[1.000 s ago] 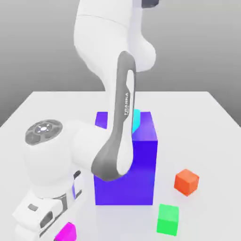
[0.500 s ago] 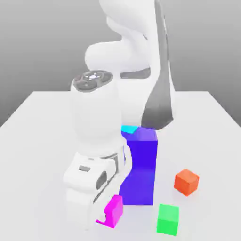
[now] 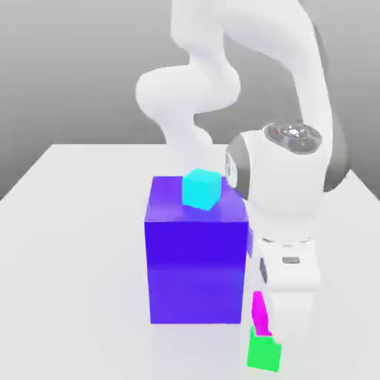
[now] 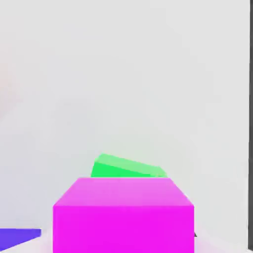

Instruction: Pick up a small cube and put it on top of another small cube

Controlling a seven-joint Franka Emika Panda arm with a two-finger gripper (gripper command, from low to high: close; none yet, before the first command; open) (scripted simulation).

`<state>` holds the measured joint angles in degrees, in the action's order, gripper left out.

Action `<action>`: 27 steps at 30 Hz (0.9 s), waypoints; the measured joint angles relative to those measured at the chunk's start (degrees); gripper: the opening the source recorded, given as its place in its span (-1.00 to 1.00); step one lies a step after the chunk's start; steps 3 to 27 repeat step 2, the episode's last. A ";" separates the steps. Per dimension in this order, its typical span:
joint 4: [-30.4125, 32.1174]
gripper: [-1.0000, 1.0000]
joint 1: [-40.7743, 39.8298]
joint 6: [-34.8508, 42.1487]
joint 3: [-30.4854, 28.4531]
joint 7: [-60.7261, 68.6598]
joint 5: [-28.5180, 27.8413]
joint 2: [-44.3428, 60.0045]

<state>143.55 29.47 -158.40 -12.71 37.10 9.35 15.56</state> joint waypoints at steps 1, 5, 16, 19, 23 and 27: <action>0.00 1.00 0.00 0.00 0.00 0.00 0.00 0.00; 0.00 1.00 0.00 0.00 0.00 0.00 0.00 0.00; 0.00 1.00 0.00 0.00 0.00 0.00 0.00 0.00; 0.00 1.00 0.00 0.00 0.00 0.00 0.00 0.00; 0.00 1.00 0.00 0.00 0.00 0.00 0.00 0.00; 0.00 1.00 0.00 0.00 0.00 0.00 0.00 0.00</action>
